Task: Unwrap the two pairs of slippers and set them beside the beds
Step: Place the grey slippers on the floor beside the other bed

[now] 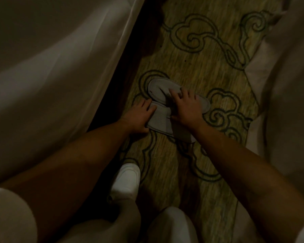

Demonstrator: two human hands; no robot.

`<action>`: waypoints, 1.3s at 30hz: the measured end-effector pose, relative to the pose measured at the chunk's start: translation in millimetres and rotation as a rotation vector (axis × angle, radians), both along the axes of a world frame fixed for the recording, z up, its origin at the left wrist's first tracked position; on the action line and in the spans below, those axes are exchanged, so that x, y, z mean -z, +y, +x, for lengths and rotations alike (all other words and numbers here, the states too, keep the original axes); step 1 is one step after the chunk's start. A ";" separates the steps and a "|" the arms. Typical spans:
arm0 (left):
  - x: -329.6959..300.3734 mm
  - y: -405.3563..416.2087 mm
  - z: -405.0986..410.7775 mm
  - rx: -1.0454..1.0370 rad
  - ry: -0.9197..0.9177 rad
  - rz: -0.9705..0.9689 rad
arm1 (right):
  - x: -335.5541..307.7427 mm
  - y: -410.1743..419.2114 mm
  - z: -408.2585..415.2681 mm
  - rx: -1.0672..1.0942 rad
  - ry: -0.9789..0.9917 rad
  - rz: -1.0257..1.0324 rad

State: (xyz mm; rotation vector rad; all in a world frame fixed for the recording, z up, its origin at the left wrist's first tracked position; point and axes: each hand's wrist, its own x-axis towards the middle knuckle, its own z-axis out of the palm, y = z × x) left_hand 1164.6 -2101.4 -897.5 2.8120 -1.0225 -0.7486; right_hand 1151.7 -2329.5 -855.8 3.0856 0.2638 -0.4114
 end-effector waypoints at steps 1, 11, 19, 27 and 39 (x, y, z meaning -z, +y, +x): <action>0.0 0.0 0.9 0.006 -0.004 0.002 | -1.8 0.4 5.3 -0.023 0.020 -0.032; -8.5 -2.5 14.5 -0.154 0.034 -0.080 | -2.9 15.5 31.9 -0.044 0.282 -0.013; -7.7 -0.9 15.6 -0.111 -0.006 -0.076 | -1.7 7.5 30.4 0.197 0.198 0.027; -18.0 -1.8 26.3 -0.097 0.052 -0.074 | 7.7 21.5 50.5 0.118 0.311 -0.071; -50.1 -25.2 40.0 -0.671 -0.007 -0.352 | -16.3 -13.8 30.0 0.966 0.199 0.591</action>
